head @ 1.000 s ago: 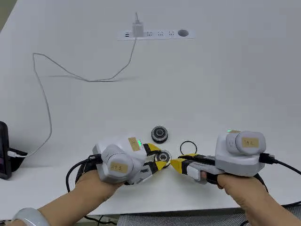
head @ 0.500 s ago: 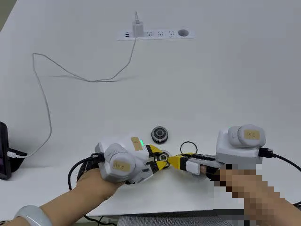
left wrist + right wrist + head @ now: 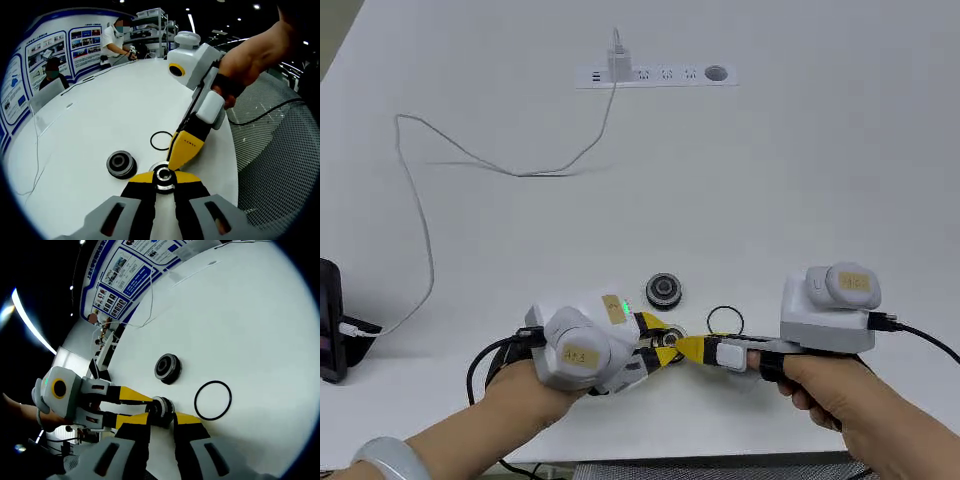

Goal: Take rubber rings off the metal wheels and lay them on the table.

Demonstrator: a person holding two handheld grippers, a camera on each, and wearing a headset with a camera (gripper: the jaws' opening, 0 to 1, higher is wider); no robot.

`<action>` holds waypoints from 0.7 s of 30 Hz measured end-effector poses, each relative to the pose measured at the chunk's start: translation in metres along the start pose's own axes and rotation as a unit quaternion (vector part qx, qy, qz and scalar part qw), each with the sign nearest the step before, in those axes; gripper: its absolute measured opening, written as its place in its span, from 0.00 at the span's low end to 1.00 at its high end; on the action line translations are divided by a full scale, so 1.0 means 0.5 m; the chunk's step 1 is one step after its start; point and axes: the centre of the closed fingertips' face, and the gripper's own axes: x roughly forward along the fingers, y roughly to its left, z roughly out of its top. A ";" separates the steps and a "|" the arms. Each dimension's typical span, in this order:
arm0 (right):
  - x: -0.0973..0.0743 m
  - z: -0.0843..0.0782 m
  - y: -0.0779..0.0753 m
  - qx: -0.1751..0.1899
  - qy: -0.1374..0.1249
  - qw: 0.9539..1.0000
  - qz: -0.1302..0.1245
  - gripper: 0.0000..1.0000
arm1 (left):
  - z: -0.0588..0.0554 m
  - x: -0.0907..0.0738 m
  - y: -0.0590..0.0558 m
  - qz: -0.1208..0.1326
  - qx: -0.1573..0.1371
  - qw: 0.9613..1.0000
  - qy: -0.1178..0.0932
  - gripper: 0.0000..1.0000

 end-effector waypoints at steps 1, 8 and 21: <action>0.000 -0.001 0.001 0.009 0.001 1.000 0.004 0.20 | 0.000 0.000 0.000 0.000 0.000 1.000 0.000 0.13; 0.003 -0.003 0.001 0.037 -0.002 0.999 0.018 0.19 | -0.002 -0.001 0.001 0.000 0.000 1.000 -0.001 0.13; 0.001 -0.007 0.016 0.035 0.000 0.999 0.032 0.18 | -0.003 -0.002 -0.003 0.001 -0.003 1.000 0.001 0.13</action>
